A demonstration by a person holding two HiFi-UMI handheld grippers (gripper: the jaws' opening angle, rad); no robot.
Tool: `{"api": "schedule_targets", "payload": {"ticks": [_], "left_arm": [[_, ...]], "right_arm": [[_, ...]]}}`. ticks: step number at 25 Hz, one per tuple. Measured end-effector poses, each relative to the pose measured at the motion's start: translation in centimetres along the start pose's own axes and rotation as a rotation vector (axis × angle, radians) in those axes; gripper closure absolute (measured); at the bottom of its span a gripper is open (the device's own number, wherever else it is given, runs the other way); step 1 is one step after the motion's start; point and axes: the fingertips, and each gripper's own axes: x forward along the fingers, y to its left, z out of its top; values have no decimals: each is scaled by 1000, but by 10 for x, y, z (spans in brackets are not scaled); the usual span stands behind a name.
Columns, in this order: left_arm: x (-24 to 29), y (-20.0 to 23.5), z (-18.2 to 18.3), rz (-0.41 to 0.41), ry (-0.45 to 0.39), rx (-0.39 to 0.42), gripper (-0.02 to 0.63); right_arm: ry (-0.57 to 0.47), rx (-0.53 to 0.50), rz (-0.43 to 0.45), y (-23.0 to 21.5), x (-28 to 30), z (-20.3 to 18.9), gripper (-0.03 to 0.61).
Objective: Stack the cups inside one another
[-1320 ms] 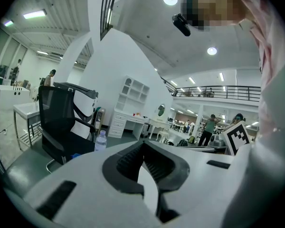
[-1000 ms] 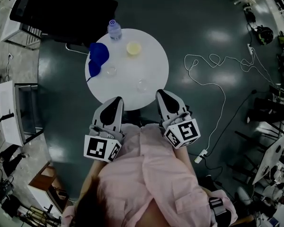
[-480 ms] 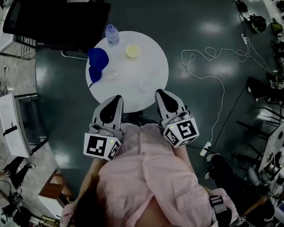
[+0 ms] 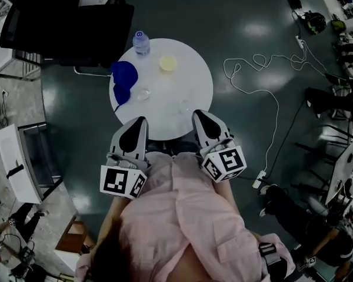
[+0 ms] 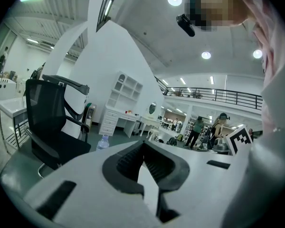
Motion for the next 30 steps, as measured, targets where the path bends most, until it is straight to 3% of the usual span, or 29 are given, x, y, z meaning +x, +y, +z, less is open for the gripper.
{"api": "schedule_targets", "payload": {"ticks": [16, 30], "left_arm": [[-11, 9, 7, 48, -55, -21, 597], [9, -19, 3, 71, -40, -49, 597]], "right_arm": [[-2, -22, 19, 5, 3, 3, 546], [1, -44, -19, -49, -12, 21, 546]]}}
